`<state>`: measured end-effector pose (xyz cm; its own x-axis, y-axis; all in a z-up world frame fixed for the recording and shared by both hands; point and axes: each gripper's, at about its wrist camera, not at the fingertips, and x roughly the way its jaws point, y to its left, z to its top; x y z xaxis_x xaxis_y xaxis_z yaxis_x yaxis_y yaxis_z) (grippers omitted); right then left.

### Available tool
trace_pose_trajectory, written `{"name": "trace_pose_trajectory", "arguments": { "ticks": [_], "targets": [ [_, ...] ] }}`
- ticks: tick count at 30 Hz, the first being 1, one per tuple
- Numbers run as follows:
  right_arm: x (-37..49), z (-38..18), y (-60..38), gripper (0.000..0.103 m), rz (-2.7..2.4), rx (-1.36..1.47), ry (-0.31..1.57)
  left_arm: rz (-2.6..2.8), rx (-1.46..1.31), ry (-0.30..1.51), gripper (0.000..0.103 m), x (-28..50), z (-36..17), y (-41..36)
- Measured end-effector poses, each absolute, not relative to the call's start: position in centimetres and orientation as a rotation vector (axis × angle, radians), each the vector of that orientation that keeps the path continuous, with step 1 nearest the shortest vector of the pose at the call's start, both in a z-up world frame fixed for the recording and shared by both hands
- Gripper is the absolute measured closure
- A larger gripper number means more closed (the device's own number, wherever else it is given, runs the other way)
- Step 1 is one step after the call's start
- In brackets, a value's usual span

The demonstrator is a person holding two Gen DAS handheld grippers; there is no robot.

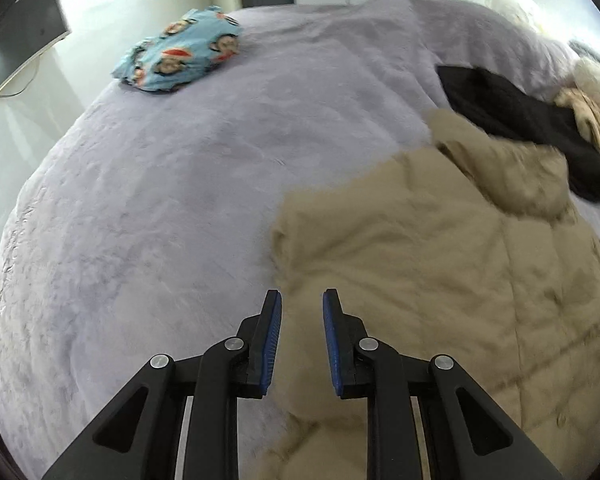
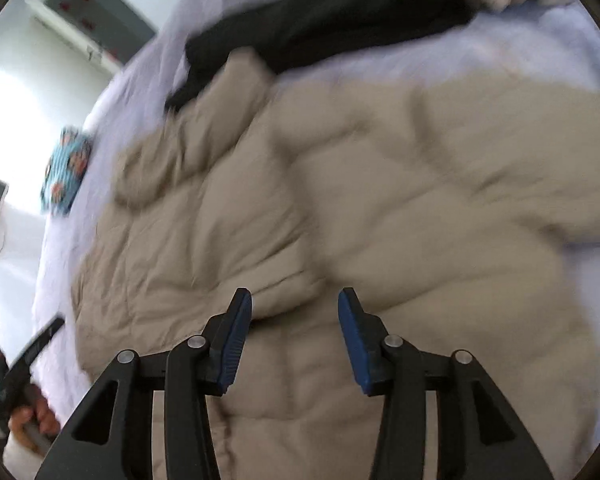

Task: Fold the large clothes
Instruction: 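Open both tools and lift them off the folded panel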

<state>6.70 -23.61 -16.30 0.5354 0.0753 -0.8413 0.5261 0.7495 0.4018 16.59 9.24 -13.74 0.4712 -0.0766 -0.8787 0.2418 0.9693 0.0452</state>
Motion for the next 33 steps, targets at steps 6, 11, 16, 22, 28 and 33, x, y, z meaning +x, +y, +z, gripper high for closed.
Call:
{"name": "trace_pose_trajectory", "arguments": {
  "ticks": [6, 11, 16, 22, 28, 33],
  "targets": [
    [9.4, -16.9, -22.3, 0.082, -0.131, 0.614, 1.023, -0.143, 0.221, 1.105, 0.08, 16.6, -18.7, 8.2],
    [9.3, -21.0, -21.9, 0.089, -0.153, 0.662, 1.169, -0.136, 0.255, 1.1, 0.08, 17.1, -19.2, 7.8],
    [8.0, -20.5, -22.3, 0.089, -0.124, 0.695, 1.173, -0.116, 0.281, 1.108, 0.08, 16.9, -19.2, 7.7],
    [5.1, -20.2, -24.9, 0.079, -0.079, 0.922, 1.122, -0.134, 0.198, 1.143, 0.079, 15.6, -16.5, 7.8],
    [2.2, -19.7, -25.3, 0.06, -0.066, 0.995, 1.085, -0.19, 0.177, 1.151, 0.079, 13.0, -14.4, 5.9],
    [-0.6, -18.2, -26.4, 0.038, -0.082, 1.018, 1.06, -0.29, 0.207, 1.149, 0.077, 9.7, -13.6, 2.1]
  ]
}}
